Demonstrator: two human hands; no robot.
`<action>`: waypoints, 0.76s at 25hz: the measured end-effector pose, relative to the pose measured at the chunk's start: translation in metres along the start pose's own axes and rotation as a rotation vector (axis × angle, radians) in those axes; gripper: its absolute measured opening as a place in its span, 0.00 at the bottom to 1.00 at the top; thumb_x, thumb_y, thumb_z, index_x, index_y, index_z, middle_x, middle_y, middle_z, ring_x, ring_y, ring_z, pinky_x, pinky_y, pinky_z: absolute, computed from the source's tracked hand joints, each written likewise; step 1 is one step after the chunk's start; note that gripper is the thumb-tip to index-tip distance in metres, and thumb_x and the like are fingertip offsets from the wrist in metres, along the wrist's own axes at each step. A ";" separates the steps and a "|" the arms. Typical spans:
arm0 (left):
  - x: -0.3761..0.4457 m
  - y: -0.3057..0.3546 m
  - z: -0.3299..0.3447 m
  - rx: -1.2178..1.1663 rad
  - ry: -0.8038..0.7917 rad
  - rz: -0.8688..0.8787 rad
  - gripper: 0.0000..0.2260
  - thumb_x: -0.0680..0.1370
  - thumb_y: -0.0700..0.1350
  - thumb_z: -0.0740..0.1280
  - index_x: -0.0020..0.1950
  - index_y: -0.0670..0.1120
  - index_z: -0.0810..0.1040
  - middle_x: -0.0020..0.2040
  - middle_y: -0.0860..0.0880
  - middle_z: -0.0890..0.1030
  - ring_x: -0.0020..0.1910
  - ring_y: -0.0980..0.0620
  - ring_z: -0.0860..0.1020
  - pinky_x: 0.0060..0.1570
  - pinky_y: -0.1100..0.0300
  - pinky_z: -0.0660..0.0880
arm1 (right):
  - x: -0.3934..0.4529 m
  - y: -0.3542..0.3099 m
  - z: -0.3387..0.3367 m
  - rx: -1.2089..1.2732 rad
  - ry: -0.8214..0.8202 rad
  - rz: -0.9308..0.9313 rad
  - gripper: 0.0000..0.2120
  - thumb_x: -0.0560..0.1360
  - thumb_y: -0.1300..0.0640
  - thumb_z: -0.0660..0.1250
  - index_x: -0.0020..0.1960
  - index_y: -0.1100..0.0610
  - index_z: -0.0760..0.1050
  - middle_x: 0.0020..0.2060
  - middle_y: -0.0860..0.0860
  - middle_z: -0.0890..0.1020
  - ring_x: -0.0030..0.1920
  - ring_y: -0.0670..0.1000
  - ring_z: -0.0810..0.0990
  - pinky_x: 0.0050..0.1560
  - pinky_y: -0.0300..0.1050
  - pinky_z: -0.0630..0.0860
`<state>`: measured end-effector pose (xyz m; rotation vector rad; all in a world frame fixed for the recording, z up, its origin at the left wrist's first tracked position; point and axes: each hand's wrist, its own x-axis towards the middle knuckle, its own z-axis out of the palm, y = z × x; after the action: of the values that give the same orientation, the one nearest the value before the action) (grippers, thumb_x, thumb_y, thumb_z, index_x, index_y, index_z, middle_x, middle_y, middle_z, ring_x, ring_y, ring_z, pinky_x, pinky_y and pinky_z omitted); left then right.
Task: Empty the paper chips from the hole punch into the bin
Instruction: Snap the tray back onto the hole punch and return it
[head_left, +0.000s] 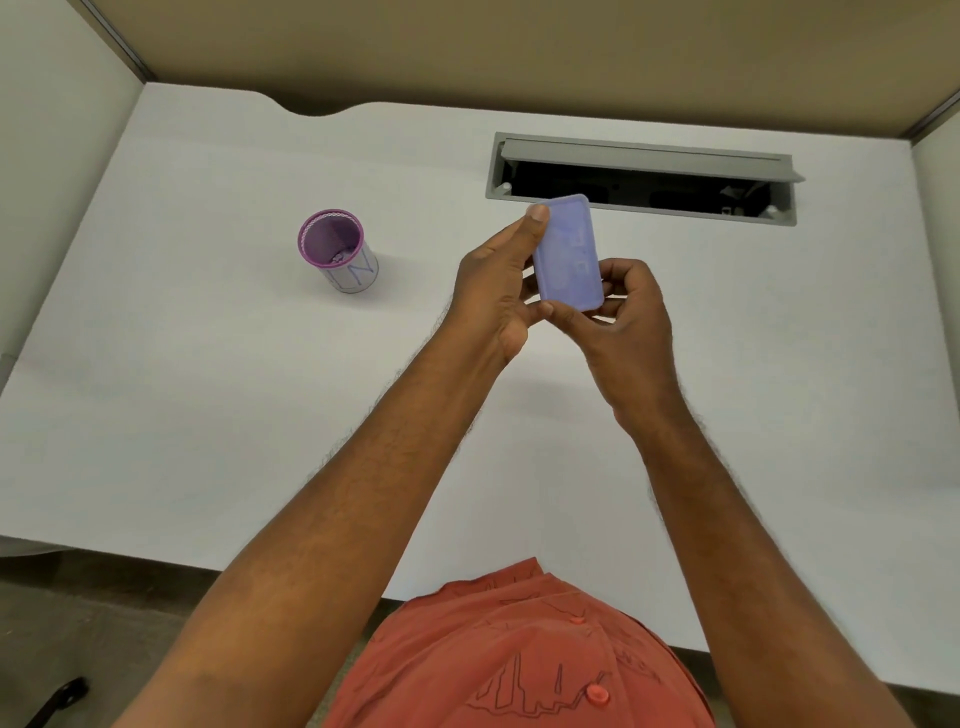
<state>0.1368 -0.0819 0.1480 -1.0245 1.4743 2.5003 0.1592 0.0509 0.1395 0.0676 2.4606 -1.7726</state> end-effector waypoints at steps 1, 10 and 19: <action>0.000 -0.002 0.007 0.017 0.006 0.004 0.19 0.78 0.52 0.72 0.66 0.45 0.79 0.63 0.41 0.81 0.58 0.38 0.82 0.53 0.38 0.82 | 0.002 0.004 -0.003 -0.013 0.005 -0.004 0.28 0.68 0.48 0.81 0.61 0.55 0.72 0.58 0.52 0.79 0.52 0.49 0.81 0.44 0.29 0.78; 0.003 -0.022 0.055 0.126 -0.016 0.048 0.11 0.81 0.51 0.68 0.60 0.49 0.77 0.54 0.49 0.81 0.56 0.45 0.81 0.50 0.54 0.81 | 0.010 0.021 -0.022 -0.378 0.216 -0.255 0.35 0.72 0.49 0.77 0.74 0.57 0.68 0.68 0.57 0.71 0.66 0.52 0.73 0.54 0.34 0.74; 0.018 -0.043 0.103 0.325 -0.109 0.130 0.18 0.80 0.53 0.69 0.67 0.46 0.76 0.60 0.46 0.82 0.54 0.45 0.84 0.46 0.56 0.84 | 0.047 0.039 -0.066 -0.279 0.315 -0.072 0.18 0.83 0.55 0.63 0.71 0.59 0.74 0.62 0.55 0.83 0.54 0.49 0.82 0.53 0.26 0.73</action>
<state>0.0860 0.0192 0.1381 -0.7488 1.8833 2.2450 0.1120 0.1246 0.1177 0.2555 2.9443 -1.5241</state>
